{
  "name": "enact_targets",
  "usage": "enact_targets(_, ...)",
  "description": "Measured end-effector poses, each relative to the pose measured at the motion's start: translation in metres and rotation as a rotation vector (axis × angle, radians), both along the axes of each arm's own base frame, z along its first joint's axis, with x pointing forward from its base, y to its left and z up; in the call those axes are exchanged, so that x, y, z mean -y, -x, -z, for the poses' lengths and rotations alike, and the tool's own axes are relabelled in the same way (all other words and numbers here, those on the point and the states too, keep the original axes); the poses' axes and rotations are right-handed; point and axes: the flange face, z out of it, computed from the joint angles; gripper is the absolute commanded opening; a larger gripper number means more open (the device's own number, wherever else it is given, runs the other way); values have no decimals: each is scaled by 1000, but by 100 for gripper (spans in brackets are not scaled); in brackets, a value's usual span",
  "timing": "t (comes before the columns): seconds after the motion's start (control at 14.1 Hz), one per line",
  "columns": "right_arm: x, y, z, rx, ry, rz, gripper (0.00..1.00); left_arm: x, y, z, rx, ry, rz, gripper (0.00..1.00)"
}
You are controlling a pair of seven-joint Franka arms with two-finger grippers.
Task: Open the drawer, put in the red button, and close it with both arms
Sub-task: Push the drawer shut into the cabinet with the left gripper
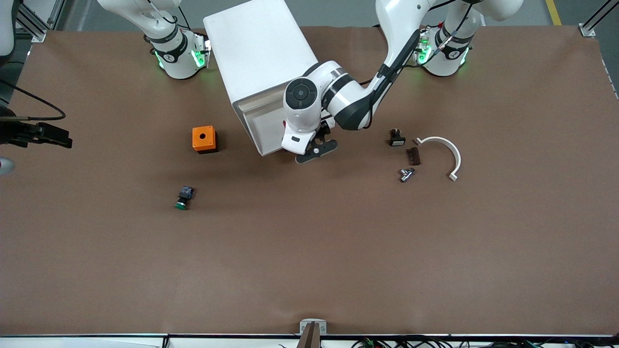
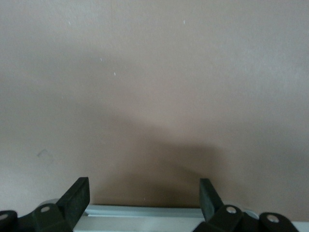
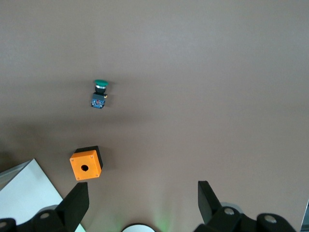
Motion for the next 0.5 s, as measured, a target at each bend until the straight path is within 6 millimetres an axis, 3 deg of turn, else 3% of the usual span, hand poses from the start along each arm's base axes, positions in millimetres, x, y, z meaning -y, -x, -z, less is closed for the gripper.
enact_targets(0.28,1,1,-3,3,0,2,100,9,12,-2,-60,45,-31,100)
enact_targets(0.5,1,14,-21,14,-6,3,100,16,21,-6,-96,75,-43,100)
